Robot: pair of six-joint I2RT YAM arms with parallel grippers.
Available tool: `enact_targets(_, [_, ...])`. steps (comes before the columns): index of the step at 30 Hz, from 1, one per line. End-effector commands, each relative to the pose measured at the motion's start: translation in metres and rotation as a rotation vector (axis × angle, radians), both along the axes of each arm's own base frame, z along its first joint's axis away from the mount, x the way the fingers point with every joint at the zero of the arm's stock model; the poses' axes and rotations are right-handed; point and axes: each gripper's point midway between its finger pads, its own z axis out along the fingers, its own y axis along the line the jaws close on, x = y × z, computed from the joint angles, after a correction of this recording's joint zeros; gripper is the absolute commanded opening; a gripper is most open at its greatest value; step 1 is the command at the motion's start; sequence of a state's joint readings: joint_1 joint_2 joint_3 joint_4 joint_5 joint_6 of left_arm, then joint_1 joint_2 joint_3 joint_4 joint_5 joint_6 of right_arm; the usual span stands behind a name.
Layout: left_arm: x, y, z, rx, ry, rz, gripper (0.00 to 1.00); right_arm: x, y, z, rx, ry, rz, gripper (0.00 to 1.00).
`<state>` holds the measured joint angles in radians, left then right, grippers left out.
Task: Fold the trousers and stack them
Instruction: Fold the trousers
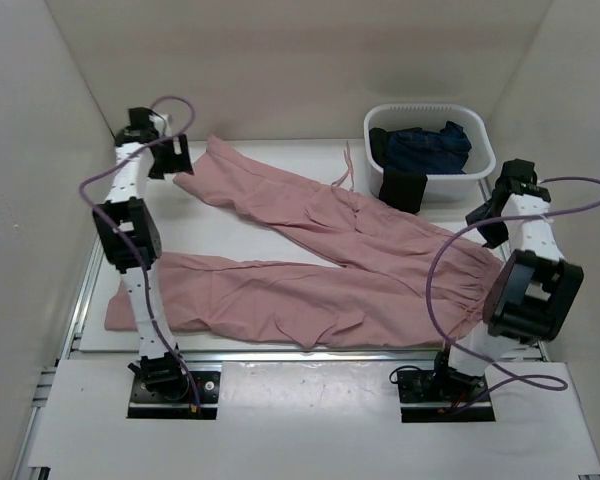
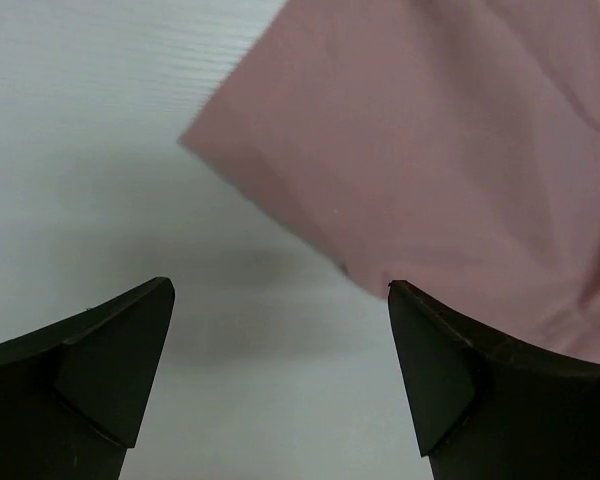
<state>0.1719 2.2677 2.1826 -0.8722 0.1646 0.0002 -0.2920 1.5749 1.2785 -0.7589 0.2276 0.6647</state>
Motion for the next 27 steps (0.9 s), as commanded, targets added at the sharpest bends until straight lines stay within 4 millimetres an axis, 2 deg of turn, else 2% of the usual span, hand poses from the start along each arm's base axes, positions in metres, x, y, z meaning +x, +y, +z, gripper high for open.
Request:
enact_targets(1, [0.018,-0.012,-0.027,0.036,0.023,-0.011,1.00,0.016,0.002,-0.012,0.040,0.033,0.011,0.59])
enact_targets(2, [0.025,-0.025,-0.038,0.044,0.019,-0.032,1.00,0.021,0.005,-0.015,0.046,0.039,0.012,0.59])
enact_targets(3, [0.027,-0.030,-0.050,0.054,0.030,-0.037,1.00,0.021,0.005,-0.030,0.058,0.079,0.011,0.59])
enact_targets(4, [0.034,-0.035,-0.057,0.076,0.017,-0.038,1.00,0.021,0.005,-0.037,0.068,0.094,-0.003,0.60])
enact_targets(5, [0.033,-0.043,-0.079,0.113,0.058,-0.038,1.00,0.023,0.005,-0.042,0.073,0.095,-0.013,0.60])
enact_targets(8, [0.036,-0.050,-0.104,0.176,0.082,-0.028,1.00,0.026,0.004,-0.063,0.069,0.154,-0.012,0.60])
enact_targets(11, [0.029,-0.047,-0.129,0.239,0.131,-0.007,1.00,0.031,0.004,-0.067,0.033,0.177,-0.013,0.60])
enact_targets(12, [0.017,-0.043,-0.143,0.260,0.175,0.002,0.89,0.027,0.003,-0.071,0.032,0.197,-0.025,0.59])
enact_targets(13, [0.010,-0.040,-0.150,0.275,0.200,0.009,0.72,0.027,0.003,-0.071,0.032,0.198,-0.025,0.59])
enact_targets(14, [0.001,-0.037,-0.159,0.290,0.230,0.014,0.33,0.027,0.002,-0.071,0.026,0.197,-0.040,0.59])
enact_targets(15, [-0.006,-0.029,-0.154,0.327,0.240,0.035,0.14,0.024,0.003,-0.074,0.031,0.205,-0.048,0.59])
enact_targets(16, [-0.028,-0.022,-0.170,0.336,0.301,0.042,0.14,0.026,0.001,-0.074,0.020,0.198,-0.052,0.59])
enact_targets(18, [-0.052,-0.012,-0.171,0.334,0.348,0.054,0.14,0.026,0.001,-0.074,0.020,0.198,-0.052,0.59])
enact_targets(19, [-0.076,0.001,-0.165,0.315,0.379,0.074,0.14,0.026,0.001,-0.074,0.020,0.198,-0.052,0.59])
enact_targets(21, [-0.102,0.013,-0.157,0.300,0.408,0.098,0.14,0.024,0.005,-0.077,0.023,0.216,-0.042,0.59])
enact_targets(22, [-0.111,0.018,-0.137,0.268,0.380,0.112,0.14,0.024,0.005,-0.077,0.023,0.216,-0.042,0.59])
enact_targets(23, [-0.141,0.013,-0.147,0.256,0.442,0.098,0.19,0.025,0.008,-0.077,0.014,0.218,-0.033,0.59])
enact_targets(24, [-0.153,0.011,-0.144,0.256,0.450,0.097,0.32,0.025,0.011,-0.081,0.012,0.229,-0.015,0.59])
enact_targets(25, [-0.160,0.011,-0.125,0.257,0.422,0.101,0.50,0.028,0.009,-0.078,0.001,0.221,-0.018,0.59])
enact_targets(26, [-0.170,0.007,-0.123,0.246,0.428,0.095,0.69,0.030,0.008,-0.076,0.002,0.225,-0.018,0.59])
enact_targets(27, [-0.171,0.004,-0.113,0.232,0.416,0.089,0.74,0.034,0.010,-0.073,-0.014,0.217,-0.011,0.59])
